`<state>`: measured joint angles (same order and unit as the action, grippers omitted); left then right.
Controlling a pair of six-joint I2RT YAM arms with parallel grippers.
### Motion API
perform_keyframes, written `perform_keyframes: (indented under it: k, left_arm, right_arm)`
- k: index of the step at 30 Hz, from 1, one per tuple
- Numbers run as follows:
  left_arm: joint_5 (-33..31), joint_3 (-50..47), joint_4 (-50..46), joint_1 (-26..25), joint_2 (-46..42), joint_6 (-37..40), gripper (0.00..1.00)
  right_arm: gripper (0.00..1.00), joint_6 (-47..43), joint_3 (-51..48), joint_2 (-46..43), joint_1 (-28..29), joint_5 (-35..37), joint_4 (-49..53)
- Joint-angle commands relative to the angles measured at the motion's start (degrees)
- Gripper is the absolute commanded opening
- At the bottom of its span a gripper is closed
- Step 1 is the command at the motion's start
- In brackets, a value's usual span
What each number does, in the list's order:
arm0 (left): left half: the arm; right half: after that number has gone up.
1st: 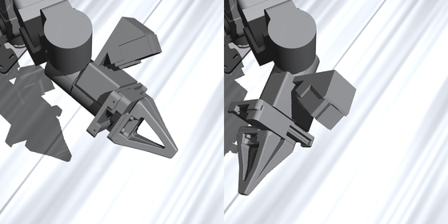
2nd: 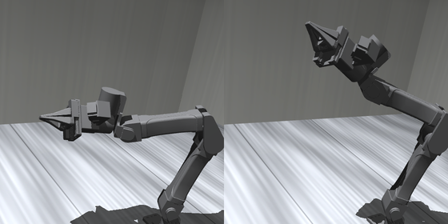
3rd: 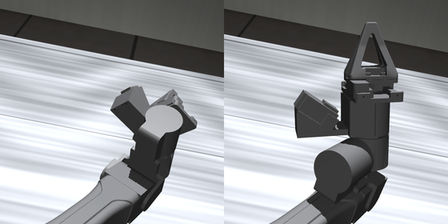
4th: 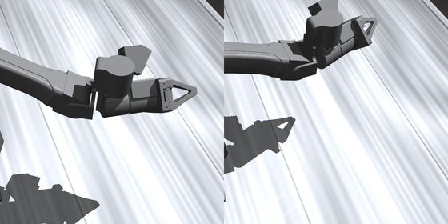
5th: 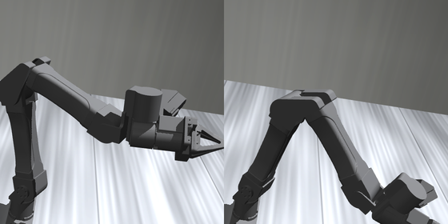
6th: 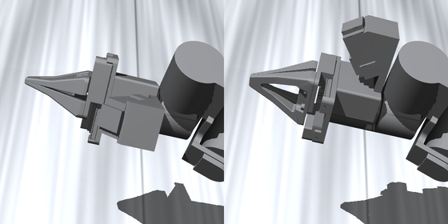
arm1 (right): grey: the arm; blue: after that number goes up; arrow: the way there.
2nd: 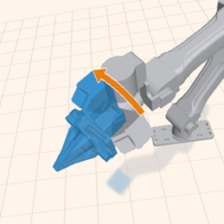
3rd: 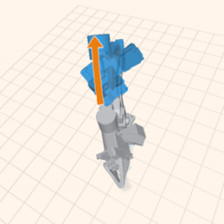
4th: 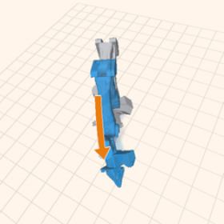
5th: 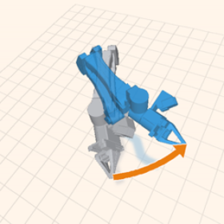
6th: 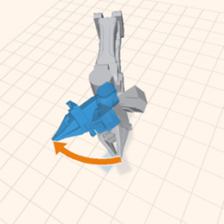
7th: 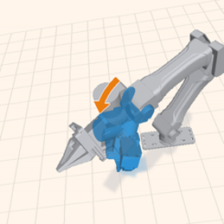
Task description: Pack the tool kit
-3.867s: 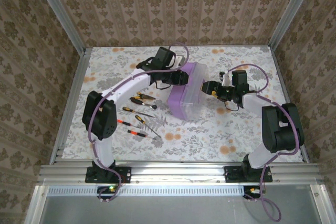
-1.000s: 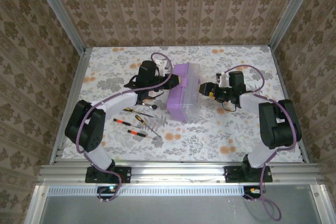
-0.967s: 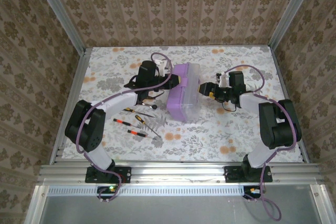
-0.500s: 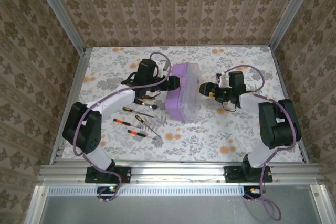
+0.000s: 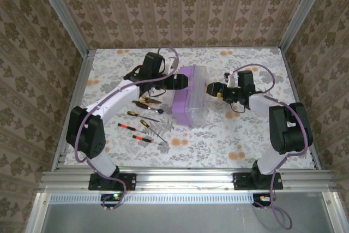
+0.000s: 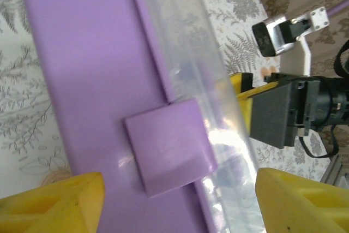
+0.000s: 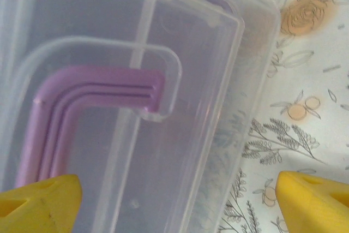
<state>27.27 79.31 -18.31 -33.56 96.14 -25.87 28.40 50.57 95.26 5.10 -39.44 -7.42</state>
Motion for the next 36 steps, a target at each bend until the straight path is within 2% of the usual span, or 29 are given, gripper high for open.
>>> perform_keyframes:
  k: [1,8,18,36]
  left_arm:
    - [1.9,4.3,-8.5,0.7,3.0,3.7,0.74]
    - [2.7,5.0,-11.6,0.7,6.8,3.9,0.74]
    - [3.4,5.9,-9.0,0.1,8.0,2.8,0.74]
    - [1.4,8.4,-12.8,-0.3,6.0,4.3,0.74]
  right_arm:
    - [0.93,-1.2,3.1,0.3,0.2,-0.3,2.0]
    - [0.93,-1.1,5.3,1.5,0.3,-0.6,2.1]
    - [0.93,-0.9,6.6,2.4,0.7,-1.8,1.4]
    - [0.93,-1.2,9.9,0.0,1.1,-1.7,3.0]
